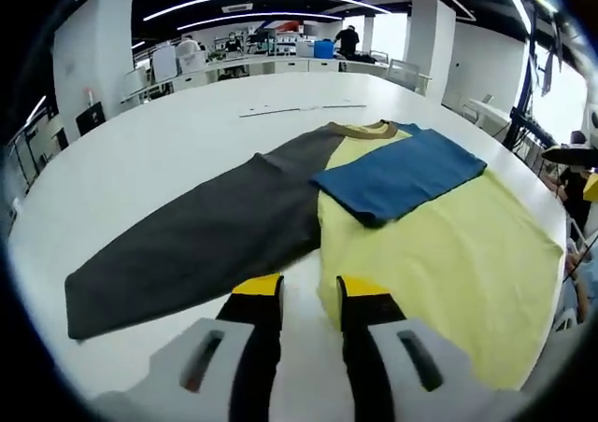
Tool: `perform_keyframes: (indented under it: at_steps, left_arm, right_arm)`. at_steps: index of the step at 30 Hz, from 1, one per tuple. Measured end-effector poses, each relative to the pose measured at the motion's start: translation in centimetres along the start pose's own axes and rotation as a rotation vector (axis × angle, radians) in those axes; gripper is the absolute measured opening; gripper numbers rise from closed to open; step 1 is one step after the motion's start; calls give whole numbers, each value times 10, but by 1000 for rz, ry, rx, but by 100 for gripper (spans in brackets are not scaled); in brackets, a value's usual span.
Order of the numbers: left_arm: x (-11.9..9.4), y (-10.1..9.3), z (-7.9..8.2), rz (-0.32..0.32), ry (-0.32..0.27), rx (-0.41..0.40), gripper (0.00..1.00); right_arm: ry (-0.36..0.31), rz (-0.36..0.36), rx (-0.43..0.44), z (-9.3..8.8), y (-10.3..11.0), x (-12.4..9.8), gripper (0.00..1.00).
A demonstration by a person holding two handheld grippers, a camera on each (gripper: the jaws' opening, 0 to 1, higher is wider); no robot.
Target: Fold the garment on the visible template until the final outline fits inside the template.
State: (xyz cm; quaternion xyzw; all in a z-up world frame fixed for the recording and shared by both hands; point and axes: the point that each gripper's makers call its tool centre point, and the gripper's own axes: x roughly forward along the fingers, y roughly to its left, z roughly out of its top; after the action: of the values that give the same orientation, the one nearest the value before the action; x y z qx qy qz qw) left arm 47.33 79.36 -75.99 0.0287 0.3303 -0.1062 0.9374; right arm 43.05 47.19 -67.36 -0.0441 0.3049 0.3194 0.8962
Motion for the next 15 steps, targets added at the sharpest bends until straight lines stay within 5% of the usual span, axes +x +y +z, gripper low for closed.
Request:
perform_keyframes:
  at_steps: [15]
  left_arm:
    - [-40, 90, 3, 172, -74, -17, 74]
  right_arm:
    - [-29, 15, -29, 11, 3, -4, 100]
